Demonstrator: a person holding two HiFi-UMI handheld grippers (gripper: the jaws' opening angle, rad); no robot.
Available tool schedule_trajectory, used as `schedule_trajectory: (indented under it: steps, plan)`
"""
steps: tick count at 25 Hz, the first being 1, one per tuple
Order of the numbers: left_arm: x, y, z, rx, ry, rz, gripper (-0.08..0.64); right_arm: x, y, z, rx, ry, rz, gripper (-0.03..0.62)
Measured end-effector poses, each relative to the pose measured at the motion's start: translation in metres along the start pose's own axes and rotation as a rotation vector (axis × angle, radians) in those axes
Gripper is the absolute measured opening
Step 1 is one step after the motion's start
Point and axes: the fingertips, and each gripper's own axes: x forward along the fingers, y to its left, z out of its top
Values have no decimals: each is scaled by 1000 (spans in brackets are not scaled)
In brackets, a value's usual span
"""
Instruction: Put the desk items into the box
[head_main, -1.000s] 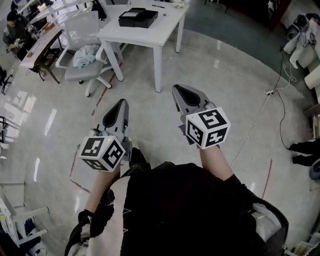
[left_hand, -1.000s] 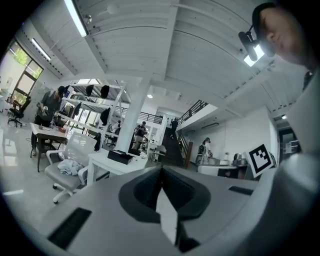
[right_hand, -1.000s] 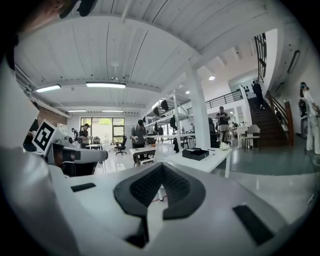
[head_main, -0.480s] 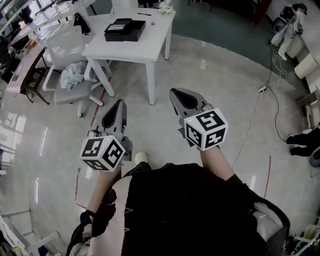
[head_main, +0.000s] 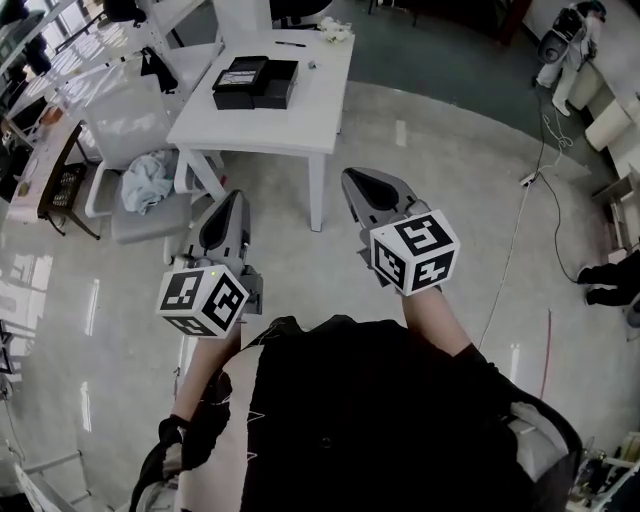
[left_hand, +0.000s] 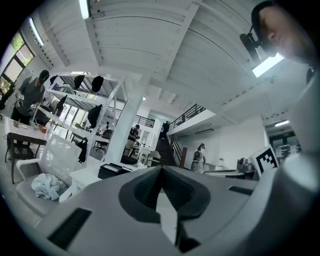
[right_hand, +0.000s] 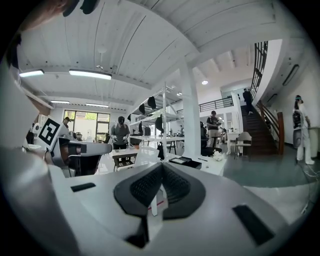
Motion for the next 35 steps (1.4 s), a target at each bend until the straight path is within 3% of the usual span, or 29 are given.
schedule_trajectory:
  steps: [12,22,30,35]
  plan:
    - [48,60,17,13,1,-100,11,71,-3,6,-7,-22,-60,3]
    - [84,74,-24,-64,108,-131,11,93,-24,-26,45,67,-88,3]
    - [129,92,-29,-50,103,-94,11,141,-64,-36,70,79,-55,3]
    - [174,110,-17,-97,69,-36,11,183,-103,-26,70,78,-4,3]
